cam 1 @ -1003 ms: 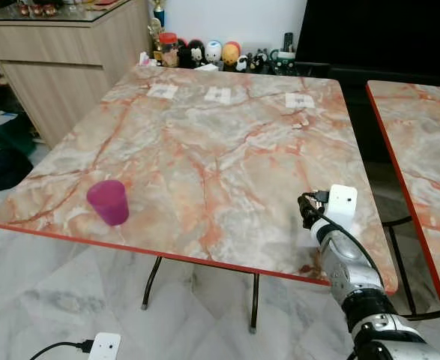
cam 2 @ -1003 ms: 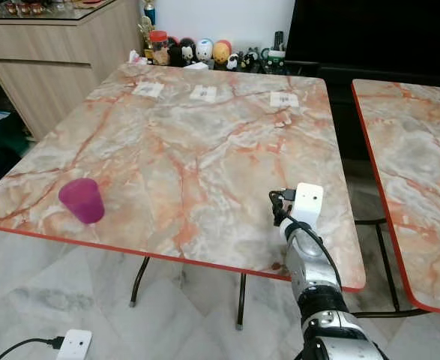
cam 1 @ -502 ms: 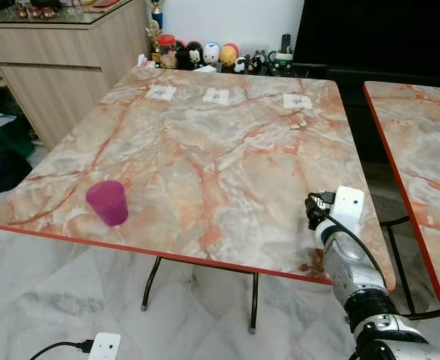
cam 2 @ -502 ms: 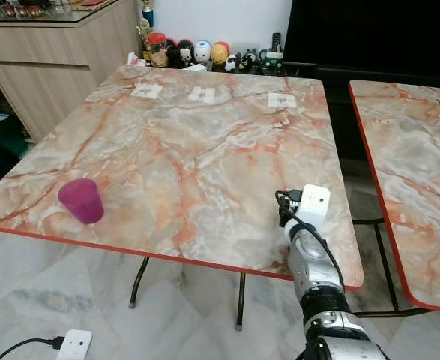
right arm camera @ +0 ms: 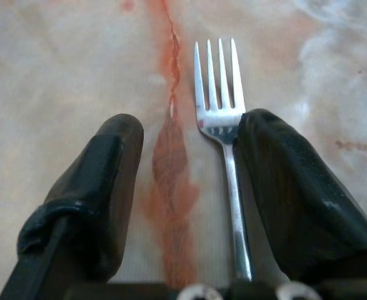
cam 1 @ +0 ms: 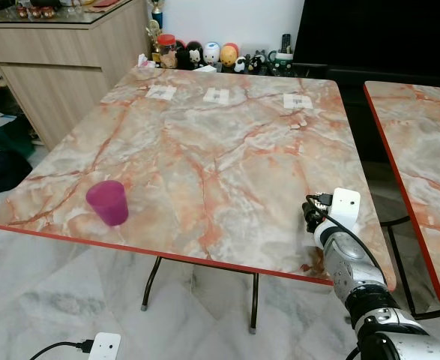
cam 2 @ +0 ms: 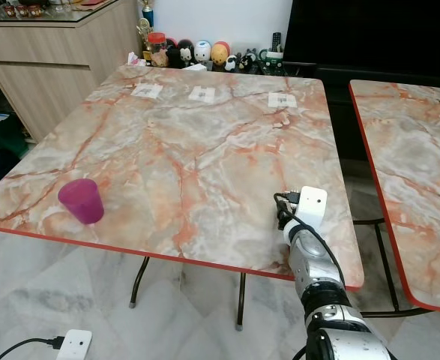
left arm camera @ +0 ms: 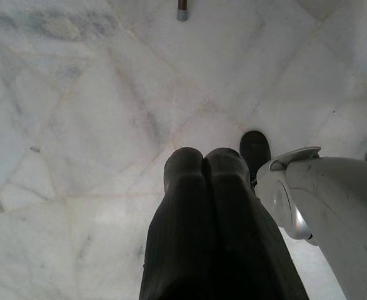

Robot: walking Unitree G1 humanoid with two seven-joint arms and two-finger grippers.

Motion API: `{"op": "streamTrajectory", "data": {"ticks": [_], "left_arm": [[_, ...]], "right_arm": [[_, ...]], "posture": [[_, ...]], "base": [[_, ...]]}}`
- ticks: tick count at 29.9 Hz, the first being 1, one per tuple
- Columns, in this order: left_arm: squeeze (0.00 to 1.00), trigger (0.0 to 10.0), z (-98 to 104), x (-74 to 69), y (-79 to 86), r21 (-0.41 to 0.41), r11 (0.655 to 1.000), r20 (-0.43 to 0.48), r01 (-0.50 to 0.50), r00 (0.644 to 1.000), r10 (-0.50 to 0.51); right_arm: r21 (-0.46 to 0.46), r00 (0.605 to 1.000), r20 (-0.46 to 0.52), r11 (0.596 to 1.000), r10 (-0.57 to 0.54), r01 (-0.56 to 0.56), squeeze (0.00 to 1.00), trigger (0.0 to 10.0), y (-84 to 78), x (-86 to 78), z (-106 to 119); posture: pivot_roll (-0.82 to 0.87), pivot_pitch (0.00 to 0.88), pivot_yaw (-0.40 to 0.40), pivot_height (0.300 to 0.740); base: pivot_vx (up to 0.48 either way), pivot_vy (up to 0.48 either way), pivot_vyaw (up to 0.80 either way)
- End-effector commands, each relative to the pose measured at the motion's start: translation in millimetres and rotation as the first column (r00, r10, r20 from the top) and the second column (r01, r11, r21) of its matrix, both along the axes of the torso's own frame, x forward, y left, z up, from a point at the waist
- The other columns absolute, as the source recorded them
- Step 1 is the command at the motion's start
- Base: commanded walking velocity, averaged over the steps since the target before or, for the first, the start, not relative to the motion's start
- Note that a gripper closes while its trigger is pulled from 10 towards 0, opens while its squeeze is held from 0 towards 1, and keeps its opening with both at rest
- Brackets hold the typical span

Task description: Setting the table

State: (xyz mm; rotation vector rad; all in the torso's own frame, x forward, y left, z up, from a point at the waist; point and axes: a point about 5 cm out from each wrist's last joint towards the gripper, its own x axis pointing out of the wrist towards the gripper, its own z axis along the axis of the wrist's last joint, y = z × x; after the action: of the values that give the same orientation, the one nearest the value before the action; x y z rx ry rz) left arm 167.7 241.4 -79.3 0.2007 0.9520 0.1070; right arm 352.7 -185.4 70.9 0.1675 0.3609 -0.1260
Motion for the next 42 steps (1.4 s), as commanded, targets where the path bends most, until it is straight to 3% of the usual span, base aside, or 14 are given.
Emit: {"op": "streamTrajectory", "data": {"ticks": [1,17,18,19,20,21,22,42], "left_arm": [[0.0,10.0,-2.0,-5.2,2.5,0.002,1.0,-0.026,-0.008,1.0,0.008],[0.0,10.0,-2.3,-5.9,2.6,-0.003,1.0,-0.031,-0.009,0.999,0.009],[0.0,10.0,-2.4,-6.0,2.6,-0.004,1.0,-0.031,-0.008,0.999,0.008],[0.0,10.0,-2.4,-6.1,2.5,-0.004,1.0,-0.031,-0.008,0.999,0.008],[0.0,10.0,-2.4,-6.1,2.5,-0.005,1.0,-0.031,-0.008,0.999,0.008],[0.0,10.0,-2.4,-6.1,2.5,-0.005,1.0,-0.031,-0.008,0.999,0.008],[0.0,10.0,-2.5,-6.1,2.5,-0.006,1.0,-0.032,-0.008,0.999,0.008],[0.0,10.0,-3.1,-6.5,1.3,-0.021,1.0,-0.04,-0.005,0.999,0.004]], "right_arm": [[-0.003,1.0,-0.007,1.0,0.002,-0.002,0.0,10.0,-0.2,2.0,1.4],[-0.033,0.998,-0.068,0.999,-0.004,0.001,0.0,10.0,-3.5,-4.2,-10.2],[-0.034,0.997,-0.071,0.999,-0.003,0.0,0.0,9.6,-3.3,-4.7,-11.1],[-0.035,0.997,-0.076,0.999,-0.002,-0.001,0.0,3.8,-3.1,-5.5,-12.4],[-0.035,0.997,-0.081,0.999,0.002,-0.005,0.0,1.1,-2.6,-6.0,-13.4],[-0.035,0.996,-0.084,0.999,0.004,-0.007,0.0,1.1,-2.3,-6.4,-14.0],[-0.034,0.996,-0.089,0.999,0.009,-0.012,0.0,0.0,-1.6,-6.9,-15.2],[-0.031,0.995,-0.099,0.999,0.018,-0.022,0.0,0.0,1.0,-8.8,-18.9]], "posture": [[0.05,0.027,-0.003,0.74],[0.05,0.029,-0.003,0.74],[0.05,0.029,-0.002,0.74],[0.05,0.029,-0.002,0.74],[0.05,0.029,-0.002,0.74],[0.05,0.029,-0.002,0.74],[0.05,0.029,-0.002,0.74],[0.06,0.026,-0.003,0.74]], "base": [[0.0,0.0,0.0],[0.0,0.0,0.0],[0.0,0.0,0.0],[0.0,0.0,0.0],[0.0,0.0,0.0],[0.0,0.0,0.0],[0.0,0.0,0.0],[0.0,0.0,0.0]]}}
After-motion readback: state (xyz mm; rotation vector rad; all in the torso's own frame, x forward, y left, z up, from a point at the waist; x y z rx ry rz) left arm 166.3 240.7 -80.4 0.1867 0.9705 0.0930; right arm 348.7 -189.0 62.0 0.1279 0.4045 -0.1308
